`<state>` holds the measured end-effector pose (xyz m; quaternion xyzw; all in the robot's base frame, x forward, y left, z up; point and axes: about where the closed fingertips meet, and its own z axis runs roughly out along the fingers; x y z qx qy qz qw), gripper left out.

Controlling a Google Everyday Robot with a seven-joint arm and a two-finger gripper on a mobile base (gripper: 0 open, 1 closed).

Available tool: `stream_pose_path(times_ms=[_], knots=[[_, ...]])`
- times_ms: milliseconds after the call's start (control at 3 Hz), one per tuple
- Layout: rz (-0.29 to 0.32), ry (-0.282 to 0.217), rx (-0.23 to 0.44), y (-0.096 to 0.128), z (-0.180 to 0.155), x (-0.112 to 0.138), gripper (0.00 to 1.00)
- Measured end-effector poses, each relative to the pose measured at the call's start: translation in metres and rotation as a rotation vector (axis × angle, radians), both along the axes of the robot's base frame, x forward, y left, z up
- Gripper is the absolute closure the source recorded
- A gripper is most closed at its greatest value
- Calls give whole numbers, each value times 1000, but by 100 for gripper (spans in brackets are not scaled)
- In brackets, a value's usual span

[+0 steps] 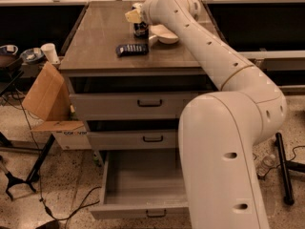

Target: Place pepsi can into bottom drawer

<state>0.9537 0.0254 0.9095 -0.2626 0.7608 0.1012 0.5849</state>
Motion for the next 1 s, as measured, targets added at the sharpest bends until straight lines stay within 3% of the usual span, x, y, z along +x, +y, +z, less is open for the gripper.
stream_pose_path(times_ms=[333,667,1000], knots=[[27,6,3,2,3,-3,58],[54,-18,34,-7,21,-16,81],[86,-78,90,-21,53,-40,100]])
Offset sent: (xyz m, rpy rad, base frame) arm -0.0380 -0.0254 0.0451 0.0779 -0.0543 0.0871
